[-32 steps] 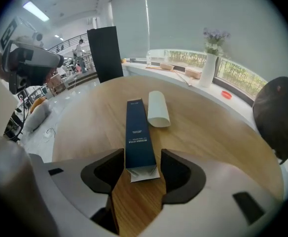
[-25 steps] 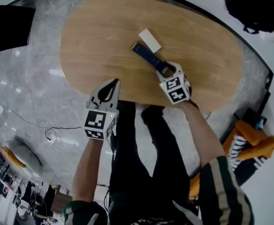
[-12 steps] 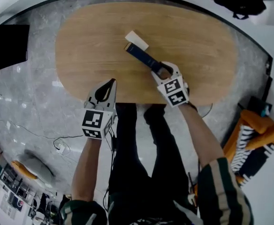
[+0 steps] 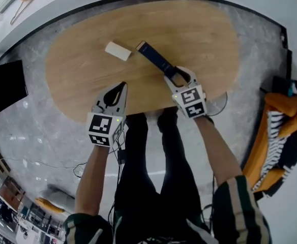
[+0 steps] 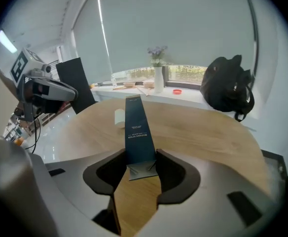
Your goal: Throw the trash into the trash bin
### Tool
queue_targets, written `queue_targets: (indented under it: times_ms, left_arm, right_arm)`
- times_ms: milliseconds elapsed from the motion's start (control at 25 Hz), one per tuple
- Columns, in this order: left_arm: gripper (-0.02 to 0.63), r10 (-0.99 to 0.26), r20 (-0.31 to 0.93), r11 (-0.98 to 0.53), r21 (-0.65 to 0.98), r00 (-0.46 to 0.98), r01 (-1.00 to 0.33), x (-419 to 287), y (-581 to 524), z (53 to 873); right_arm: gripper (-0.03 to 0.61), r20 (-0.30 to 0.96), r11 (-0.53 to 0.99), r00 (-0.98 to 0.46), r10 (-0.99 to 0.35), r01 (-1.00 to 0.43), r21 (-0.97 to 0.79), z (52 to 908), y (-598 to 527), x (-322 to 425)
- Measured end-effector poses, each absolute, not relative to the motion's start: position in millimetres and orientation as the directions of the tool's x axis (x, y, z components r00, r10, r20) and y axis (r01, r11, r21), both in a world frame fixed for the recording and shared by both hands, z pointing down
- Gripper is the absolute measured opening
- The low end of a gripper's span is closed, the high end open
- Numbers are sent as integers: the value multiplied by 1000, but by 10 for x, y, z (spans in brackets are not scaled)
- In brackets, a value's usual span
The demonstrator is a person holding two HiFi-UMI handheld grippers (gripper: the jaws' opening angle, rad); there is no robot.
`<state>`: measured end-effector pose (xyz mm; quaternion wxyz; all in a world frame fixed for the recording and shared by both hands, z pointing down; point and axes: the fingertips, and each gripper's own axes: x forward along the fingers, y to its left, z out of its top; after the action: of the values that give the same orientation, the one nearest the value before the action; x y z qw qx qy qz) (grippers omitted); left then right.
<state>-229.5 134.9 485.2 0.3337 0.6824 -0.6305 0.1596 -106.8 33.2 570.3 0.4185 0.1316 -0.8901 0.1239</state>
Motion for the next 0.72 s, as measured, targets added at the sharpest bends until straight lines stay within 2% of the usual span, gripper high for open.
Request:
queue_targets:
  times_ms: [360, 720]
  left_arm:
    - [-2, -706, 625, -207, 269, 334, -941, -1439, 741, 4871]
    - [-2, -605, 623, -420, 279, 496, -864, -352, 292, 4903]
  right_arm:
    - [183, 771, 776, -548, -325, -621, -114, 5671, -49, 135]
    - [183, 771, 597, -463, -437, -791, -136, 5730, -127, 1283]
